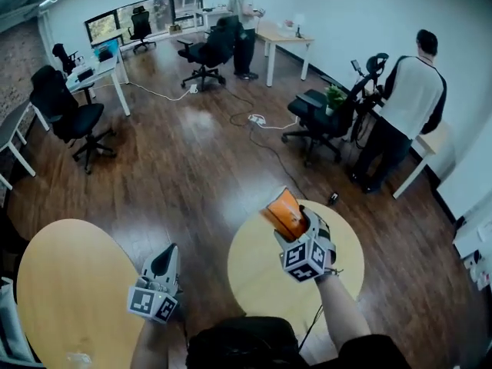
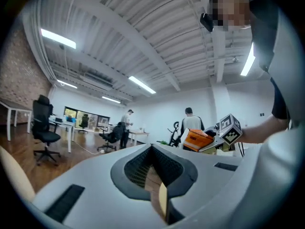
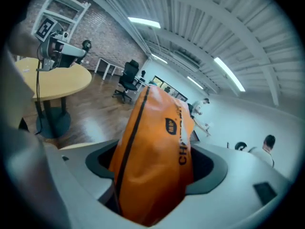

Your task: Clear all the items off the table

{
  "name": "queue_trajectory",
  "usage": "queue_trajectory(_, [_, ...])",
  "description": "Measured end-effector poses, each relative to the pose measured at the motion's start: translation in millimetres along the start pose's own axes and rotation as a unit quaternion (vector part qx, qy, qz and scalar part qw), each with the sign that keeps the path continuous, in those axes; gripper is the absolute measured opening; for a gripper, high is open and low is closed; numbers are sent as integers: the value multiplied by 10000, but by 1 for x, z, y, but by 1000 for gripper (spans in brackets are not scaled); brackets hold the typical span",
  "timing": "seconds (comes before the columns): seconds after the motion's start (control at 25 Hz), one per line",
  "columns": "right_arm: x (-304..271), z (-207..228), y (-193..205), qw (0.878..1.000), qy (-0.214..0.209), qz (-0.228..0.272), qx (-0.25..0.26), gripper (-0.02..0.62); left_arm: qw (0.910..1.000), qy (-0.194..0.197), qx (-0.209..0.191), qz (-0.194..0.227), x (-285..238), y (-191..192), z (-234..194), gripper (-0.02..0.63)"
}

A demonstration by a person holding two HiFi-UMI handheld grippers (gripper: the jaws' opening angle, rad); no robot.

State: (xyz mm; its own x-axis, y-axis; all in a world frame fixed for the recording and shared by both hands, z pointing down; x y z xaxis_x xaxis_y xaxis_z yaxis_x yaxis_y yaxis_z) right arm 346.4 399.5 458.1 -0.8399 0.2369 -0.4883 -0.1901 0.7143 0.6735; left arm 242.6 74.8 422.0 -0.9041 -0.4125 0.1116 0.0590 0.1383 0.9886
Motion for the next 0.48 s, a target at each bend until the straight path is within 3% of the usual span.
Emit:
queue_trajectory(0.24, [-23,-106,-138,9896,-769,982,723,405,9895,-1388,-283,287,137,-39,-79,2])
queue_trajectory(0.48, [-10,-232,-241,9566,-1716,1851,1456,407,9591,-2736,-442,568,277,-63,-108,2])
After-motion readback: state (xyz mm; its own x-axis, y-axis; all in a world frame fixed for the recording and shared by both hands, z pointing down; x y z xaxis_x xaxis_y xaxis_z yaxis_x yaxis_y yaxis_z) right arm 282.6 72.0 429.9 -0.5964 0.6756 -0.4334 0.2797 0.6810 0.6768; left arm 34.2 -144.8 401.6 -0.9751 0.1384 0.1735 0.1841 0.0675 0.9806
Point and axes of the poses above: the fingertips, and each gripper's own axes: x backward along the fingers, z to its right, y out of its underside, the point moved 6 cm from there along x, backward along the fingers
